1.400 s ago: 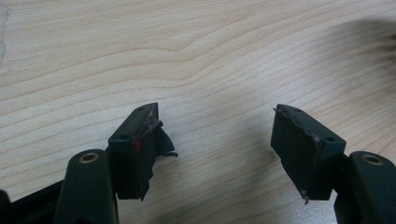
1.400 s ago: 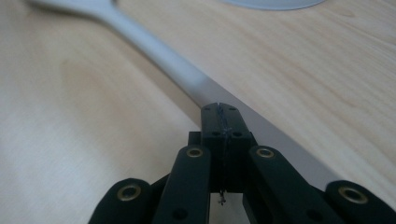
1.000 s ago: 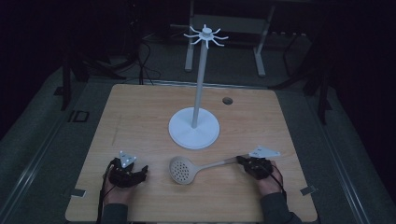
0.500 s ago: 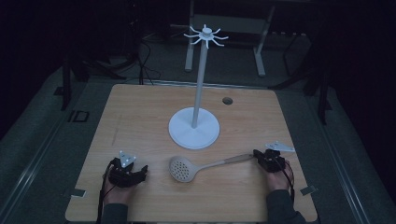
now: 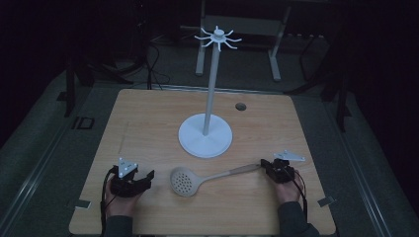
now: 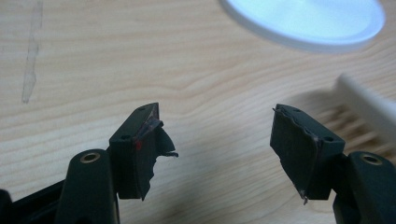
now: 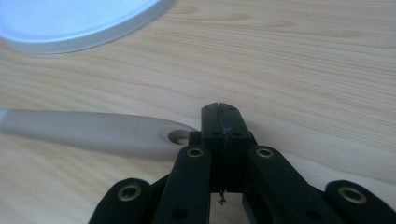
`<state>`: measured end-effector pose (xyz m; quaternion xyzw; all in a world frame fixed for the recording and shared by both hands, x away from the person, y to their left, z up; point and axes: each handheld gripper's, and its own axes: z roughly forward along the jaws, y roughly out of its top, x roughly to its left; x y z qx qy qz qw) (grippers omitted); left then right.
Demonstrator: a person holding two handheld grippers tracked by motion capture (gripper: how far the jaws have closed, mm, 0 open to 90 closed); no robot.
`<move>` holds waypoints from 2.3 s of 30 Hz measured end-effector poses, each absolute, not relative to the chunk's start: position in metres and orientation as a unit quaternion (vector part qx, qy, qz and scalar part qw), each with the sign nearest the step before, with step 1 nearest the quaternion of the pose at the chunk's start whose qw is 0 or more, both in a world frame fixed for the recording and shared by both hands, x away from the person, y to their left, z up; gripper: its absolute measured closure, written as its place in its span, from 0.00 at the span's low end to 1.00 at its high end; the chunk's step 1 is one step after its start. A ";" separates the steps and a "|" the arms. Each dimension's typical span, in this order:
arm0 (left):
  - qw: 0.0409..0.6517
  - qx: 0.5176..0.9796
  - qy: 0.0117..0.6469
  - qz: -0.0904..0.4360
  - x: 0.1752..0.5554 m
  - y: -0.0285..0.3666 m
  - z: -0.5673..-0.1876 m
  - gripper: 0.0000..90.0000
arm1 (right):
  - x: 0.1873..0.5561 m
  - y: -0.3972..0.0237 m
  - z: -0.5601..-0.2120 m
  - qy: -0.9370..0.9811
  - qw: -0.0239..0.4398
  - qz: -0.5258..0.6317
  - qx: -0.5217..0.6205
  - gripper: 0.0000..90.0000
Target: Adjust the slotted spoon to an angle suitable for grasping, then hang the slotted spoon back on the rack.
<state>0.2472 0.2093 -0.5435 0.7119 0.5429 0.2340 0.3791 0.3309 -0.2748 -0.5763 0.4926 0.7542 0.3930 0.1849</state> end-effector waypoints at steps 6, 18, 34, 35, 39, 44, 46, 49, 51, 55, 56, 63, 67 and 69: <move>0.395 0.706 0.535 0.245 0.244 0.208 -0.531 0.38 | 0.325 -0.243 -0.576 0.776 0.171 0.398 0.458 1.00; 0.402 0.720 0.506 0.252 0.240 0.196 -0.520 0.39 | 0.321 -0.228 -0.575 0.780 0.187 0.405 0.439 0.99; 0.399 0.747 0.479 0.229 0.242 0.180 -0.518 0.39 | 0.329 -0.275 -0.573 0.746 0.227 0.432 0.453 0.82; 0.400 0.748 0.479 0.227 0.244 0.179 -0.517 0.39 | 0.330 -0.276 -0.573 0.745 0.225 0.434 0.454 0.81; 0.394 0.758 0.469 0.226 0.250 0.175 -0.512 0.41 | 0.329 -0.277 -0.573 0.744 0.222 0.437 0.455 0.78; 0.401 0.762 0.454 0.227 0.256 0.172 -0.502 0.47 | 0.330 -0.278 -0.573 0.743 0.219 0.438 0.457 0.75; 0.407 0.765 0.449 0.217 0.259 0.172 -0.499 0.52 | 0.330 -0.280 -0.573 0.741 0.217 0.442 0.457 0.73; 0.407 0.772 0.440 0.210 0.264 0.170 -0.495 0.56 | 0.331 -0.282 -0.573 0.739 0.215 0.445 0.458 0.72; 0.412 0.773 0.437 0.205 0.268 0.168 -0.494 0.59 | 0.331 -0.282 -0.573 0.738 0.211 0.448 0.458 0.71; 0.410 0.778 0.430 0.202 0.275 0.163 -0.491 0.60 | 0.331 -0.283 -0.573 0.737 0.209 0.450 0.458 0.71; 0.410 0.780 0.428 0.200 0.277 0.161 -0.490 0.61 | 0.331 -0.283 -0.573 0.737 0.209 0.450 0.458 0.71; 0.409 0.791 0.414 0.191 0.287 0.151 -0.483 0.63 | 0.331 -0.283 -0.573 0.738 0.212 0.450 0.456 0.68; 0.412 0.792 0.409 0.188 0.291 0.147 -0.482 0.62 | 0.330 -0.283 -0.573 0.737 0.213 0.451 0.456 0.67; 0.412 0.795 0.406 0.184 0.295 0.145 -0.482 0.61 | 0.330 -0.283 -0.573 0.736 0.214 0.452 0.456 0.67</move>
